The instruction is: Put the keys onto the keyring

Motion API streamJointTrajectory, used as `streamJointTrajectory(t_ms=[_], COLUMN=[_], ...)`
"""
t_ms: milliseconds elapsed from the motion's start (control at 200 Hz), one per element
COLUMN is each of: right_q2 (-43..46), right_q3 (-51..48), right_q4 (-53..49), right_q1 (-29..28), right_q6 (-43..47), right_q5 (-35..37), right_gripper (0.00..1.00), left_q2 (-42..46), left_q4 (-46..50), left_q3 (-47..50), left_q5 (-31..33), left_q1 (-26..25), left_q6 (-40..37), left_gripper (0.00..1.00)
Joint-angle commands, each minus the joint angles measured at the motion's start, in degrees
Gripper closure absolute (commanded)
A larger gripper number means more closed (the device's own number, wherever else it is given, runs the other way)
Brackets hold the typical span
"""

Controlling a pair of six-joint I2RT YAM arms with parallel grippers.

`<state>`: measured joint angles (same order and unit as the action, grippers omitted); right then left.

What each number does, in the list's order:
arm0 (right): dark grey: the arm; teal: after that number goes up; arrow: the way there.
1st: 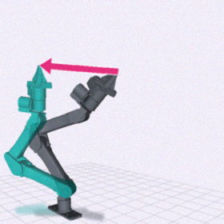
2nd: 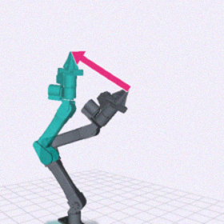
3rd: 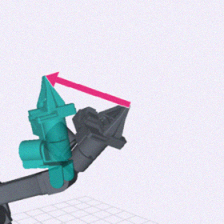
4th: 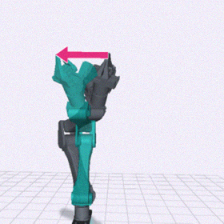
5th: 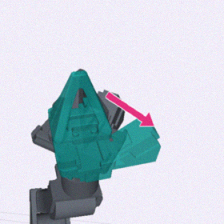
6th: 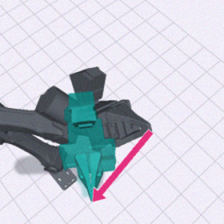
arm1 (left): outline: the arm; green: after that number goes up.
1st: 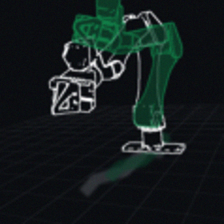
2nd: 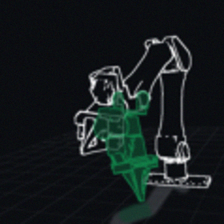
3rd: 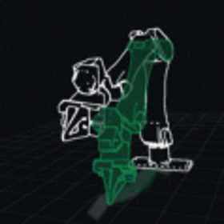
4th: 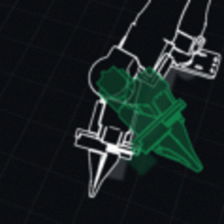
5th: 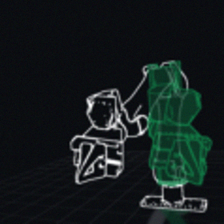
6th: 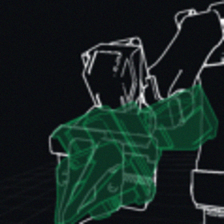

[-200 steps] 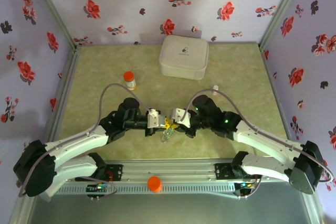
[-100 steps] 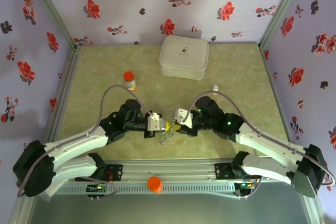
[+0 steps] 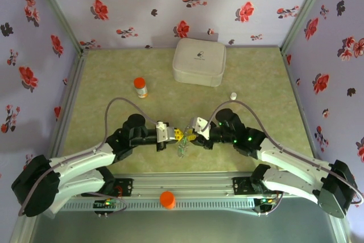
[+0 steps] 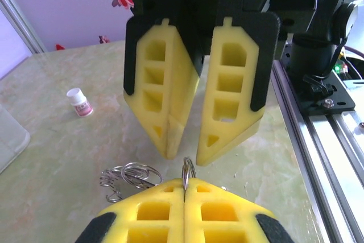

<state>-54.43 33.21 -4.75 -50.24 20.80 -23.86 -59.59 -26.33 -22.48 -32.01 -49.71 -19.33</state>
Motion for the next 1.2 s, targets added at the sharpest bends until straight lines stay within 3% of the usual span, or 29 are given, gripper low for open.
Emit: streamJointTrajectory(t_ms=[0, 245, 1000, 1195], right_q2=[-0.2, -0.8, -6.2, 0.2], right_q3=[-0.2, 0.5, 1.6, -0.1], right_q4=[1.8, 0.6, 5.7, 3.1], right_q1=[0.2, 0.3, 0.2, 0.4], right_q6=[-1.1, -0.1, -0.7, 0.2], right_q5=[-1.1, -0.3, -1.2, 3.4], right_gripper=[0.82, 1.0, 1.0, 0.77], left_q2=[1.6, 2.8, 3.5, 4.4], left_q4=[-4.4, -5.9, -10.3, -6.8], left_q3=[0.1, 0.5, -0.2, 0.9], left_q5=[-1.2, -1.4, -5.6, -2.3], left_q1=[0.4, 0.5, 1.1, 1.1], left_q6=[1.4, 2.4, 7.0, 3.6], left_gripper=[1.0, 1.0, 1.0, 1.0])
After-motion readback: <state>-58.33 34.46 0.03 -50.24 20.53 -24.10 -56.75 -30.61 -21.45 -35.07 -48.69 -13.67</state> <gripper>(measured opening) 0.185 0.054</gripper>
